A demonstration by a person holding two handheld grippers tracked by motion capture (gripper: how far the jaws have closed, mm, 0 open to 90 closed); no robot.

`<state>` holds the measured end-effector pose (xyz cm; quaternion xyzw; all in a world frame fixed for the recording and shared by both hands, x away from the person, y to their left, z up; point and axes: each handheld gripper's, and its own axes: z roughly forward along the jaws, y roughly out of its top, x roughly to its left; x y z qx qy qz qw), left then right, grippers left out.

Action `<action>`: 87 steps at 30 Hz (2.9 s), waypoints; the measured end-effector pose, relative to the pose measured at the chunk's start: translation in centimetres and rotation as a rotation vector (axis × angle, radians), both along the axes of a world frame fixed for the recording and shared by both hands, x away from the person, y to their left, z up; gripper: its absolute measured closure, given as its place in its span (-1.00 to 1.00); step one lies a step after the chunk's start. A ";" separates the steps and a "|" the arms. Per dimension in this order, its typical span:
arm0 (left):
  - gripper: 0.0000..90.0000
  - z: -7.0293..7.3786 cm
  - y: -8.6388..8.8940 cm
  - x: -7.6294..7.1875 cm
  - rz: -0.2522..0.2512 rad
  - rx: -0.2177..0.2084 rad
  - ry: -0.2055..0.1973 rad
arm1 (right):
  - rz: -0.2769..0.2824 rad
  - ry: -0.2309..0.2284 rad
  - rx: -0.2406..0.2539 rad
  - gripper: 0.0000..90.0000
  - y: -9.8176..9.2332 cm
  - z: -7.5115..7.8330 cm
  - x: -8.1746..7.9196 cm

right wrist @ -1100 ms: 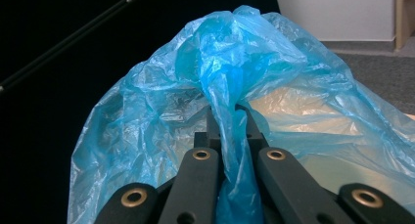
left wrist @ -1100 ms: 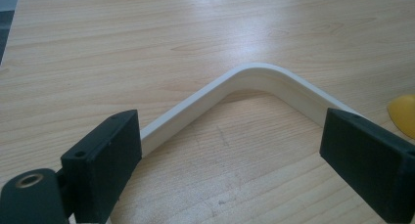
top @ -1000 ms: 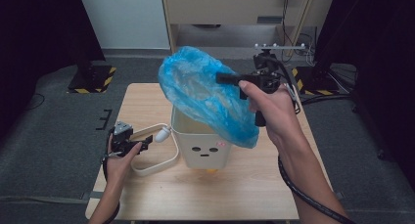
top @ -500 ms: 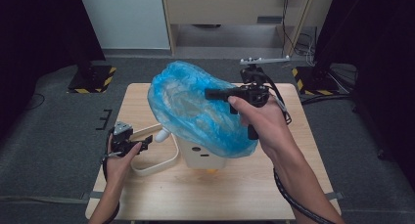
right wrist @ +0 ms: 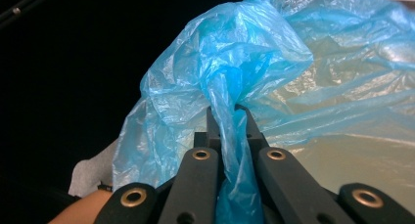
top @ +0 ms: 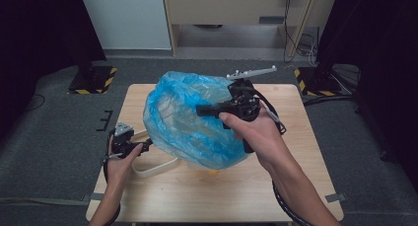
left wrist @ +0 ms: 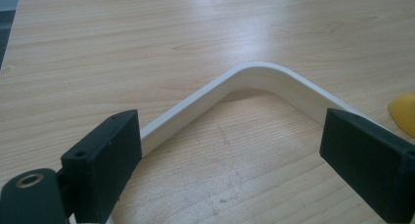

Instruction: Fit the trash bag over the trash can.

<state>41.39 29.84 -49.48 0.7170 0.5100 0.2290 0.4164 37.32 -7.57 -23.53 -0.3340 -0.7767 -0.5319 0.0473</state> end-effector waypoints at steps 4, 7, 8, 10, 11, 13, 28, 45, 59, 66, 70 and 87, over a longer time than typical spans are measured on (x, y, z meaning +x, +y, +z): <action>-0.83 0.0 -0.1 0.0 -0.003 0.002 0.004 | 0.012 0.000 -0.025 0.98 0.3 -0.5 -0.3; -0.83 0.0 -0.1 0.0 -0.003 0.001 0.004 | 0.017 0.000 -0.047 0.98 0.4 -0.9 -0.5; -0.83 0.0 -0.1 0.0 -0.003 0.001 0.004 | 0.018 0.000 -0.054 0.98 0.4 -0.9 -0.6; -0.83 0.0 -0.1 0.0 -0.002 0.002 0.005 | 0.020 -0.001 -0.073 0.98 0.6 -1.2 -0.6; -0.83 0.0 -0.1 0.0 -0.002 0.003 0.005 | 0.021 0.001 -0.080 0.98 0.7 -1.3 -0.5; -0.83 0.0 -0.1 0.0 -0.003 0.002 0.004 | 0.021 0.002 -0.093 0.98 0.9 -1.4 -0.4; -0.83 0.1 0.1 0.0 0.001 -0.004 0.000 | 0.027 0.034 -0.161 0.97 2.4 -1.2 1.0; -0.83 0.1 0.0 0.0 0.000 -0.002 0.002 | 0.026 0.048 -0.240 0.96 3.2 -0.2 2.3; -0.83 0.0 0.0 0.1 -0.002 0.001 0.005 | 0.069 0.047 -0.300 0.96 4.0 -0.5 1.9; -0.83 0.0 0.0 0.0 -0.003 0.003 0.005 | 0.092 0.057 -0.311 0.96 3.9 -0.8 1.7; -0.83 0.0 0.0 0.1 -0.002 0.002 0.007 | 0.098 0.074 -0.322 0.95 4.1 -0.9 1.9; -0.83 0.0 0.0 0.1 -0.001 -0.002 0.010 | 0.105 0.203 -0.298 0.87 4.3 -1.4 2.8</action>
